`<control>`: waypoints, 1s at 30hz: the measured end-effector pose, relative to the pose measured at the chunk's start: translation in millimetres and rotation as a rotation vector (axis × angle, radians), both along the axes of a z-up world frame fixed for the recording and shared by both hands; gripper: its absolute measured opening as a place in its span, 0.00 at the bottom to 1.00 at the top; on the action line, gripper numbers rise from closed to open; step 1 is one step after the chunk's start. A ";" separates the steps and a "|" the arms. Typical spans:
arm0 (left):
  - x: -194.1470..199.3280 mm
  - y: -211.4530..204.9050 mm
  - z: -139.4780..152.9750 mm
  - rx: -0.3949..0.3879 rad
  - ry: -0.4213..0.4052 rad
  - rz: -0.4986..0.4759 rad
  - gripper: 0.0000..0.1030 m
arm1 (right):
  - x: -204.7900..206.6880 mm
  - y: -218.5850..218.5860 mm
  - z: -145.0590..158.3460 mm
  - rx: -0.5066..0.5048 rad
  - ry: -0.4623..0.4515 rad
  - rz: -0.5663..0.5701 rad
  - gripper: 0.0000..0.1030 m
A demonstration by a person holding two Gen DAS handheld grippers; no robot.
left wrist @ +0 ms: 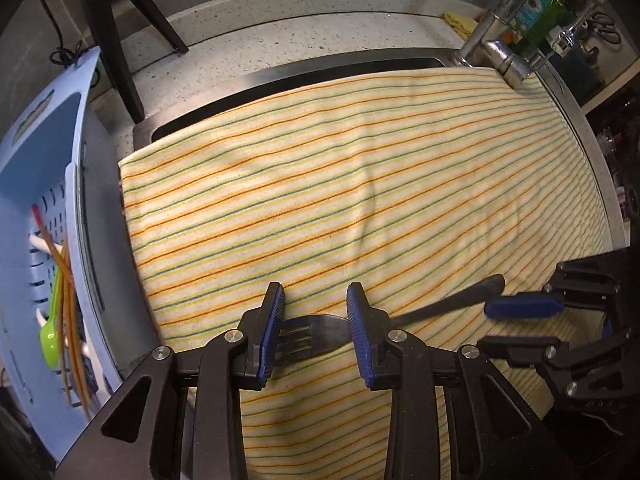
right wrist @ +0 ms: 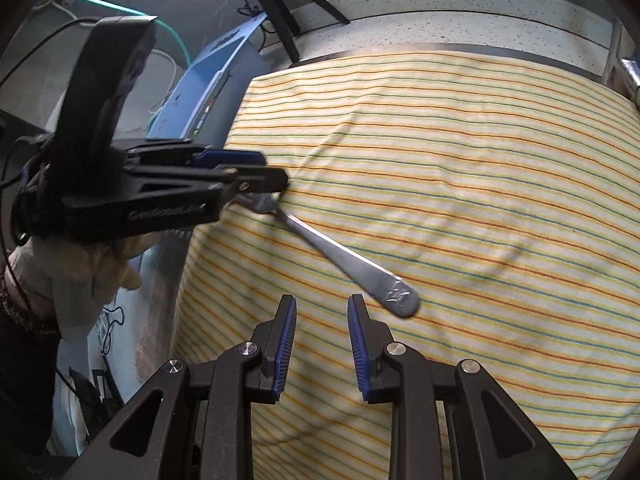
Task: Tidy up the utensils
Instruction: 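Move the left gripper back over the metal fork on the cloth, then push the metal fork with the right gripper toward the left gripper's fingers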
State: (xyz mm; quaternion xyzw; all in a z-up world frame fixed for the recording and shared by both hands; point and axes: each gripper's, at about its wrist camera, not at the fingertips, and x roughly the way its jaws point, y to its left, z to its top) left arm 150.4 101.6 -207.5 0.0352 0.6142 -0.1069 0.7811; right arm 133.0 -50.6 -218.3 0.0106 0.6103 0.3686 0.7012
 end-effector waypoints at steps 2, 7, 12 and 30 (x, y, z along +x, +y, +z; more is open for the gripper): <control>-8.7 -1.2 -0.3 0.000 0.006 -0.009 0.30 | 4.6 -2.2 -0.6 0.000 -0.002 -0.009 0.23; -31.1 -0.1 2.1 -0.034 0.010 -0.006 0.30 | 13.1 -1.9 2.3 -0.005 -0.031 -0.021 0.23; -44.2 1.3 2.5 -0.042 0.005 -0.001 0.30 | 22.0 -4.9 3.6 0.012 -0.003 -0.033 0.23; -74.7 -25.3 -2.6 -0.114 0.029 -0.054 0.30 | 25.5 -10.5 -3.4 0.044 0.061 -0.064 0.23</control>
